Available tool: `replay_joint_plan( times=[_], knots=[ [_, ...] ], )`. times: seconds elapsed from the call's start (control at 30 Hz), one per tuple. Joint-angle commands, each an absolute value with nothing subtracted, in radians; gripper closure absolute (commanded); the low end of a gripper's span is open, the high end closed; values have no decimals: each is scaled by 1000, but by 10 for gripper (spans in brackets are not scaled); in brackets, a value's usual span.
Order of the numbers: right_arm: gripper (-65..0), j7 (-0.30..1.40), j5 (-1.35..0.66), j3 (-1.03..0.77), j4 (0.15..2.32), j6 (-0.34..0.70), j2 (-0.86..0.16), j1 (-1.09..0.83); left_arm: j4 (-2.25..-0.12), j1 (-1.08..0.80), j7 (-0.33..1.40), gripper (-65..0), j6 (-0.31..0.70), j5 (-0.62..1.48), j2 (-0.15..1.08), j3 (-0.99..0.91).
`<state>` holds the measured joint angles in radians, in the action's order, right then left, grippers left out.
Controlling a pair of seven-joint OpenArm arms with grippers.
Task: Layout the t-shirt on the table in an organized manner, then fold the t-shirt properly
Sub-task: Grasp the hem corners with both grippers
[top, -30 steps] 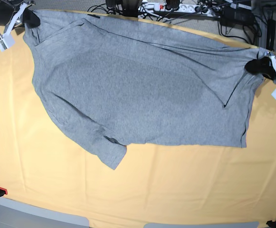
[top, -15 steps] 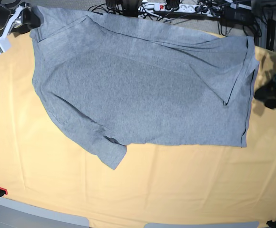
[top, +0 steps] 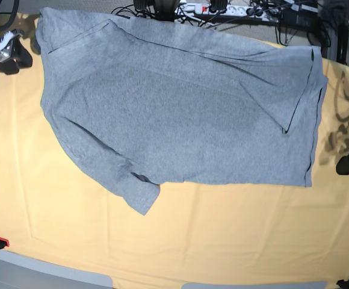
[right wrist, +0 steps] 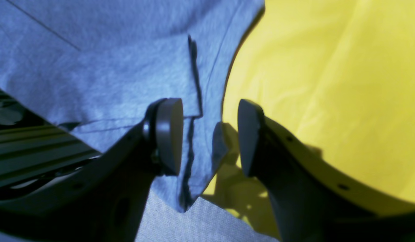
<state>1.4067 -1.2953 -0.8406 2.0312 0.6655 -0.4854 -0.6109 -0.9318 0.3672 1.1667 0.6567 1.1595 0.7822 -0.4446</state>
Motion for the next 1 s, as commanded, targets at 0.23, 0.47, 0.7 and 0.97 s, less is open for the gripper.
replay_joint_plan(
  times=[0.23, 0.47, 0.7, 0.97],
  knots=[
    [-287, 1396, -1312, -852, 2047, 669, -501, -615, -743, 555, 1009, -390, 693, 1074, 735, -285],
    [-287, 1396, -1312, -852, 2047, 664, -499, -615, -695, 612, 860, -390, 597, 816, 627, -282],
    [-287, 1396, -1312, -852, 2047, 653, -499, -615, -653, 606, 850, -390, 572, 749, 548, -282],
    [-287, 1396, -1313, -852, 2047, 654, -498, -615, -646, 607, 918, -183, 584, 775, 532, -281]
  ],
)
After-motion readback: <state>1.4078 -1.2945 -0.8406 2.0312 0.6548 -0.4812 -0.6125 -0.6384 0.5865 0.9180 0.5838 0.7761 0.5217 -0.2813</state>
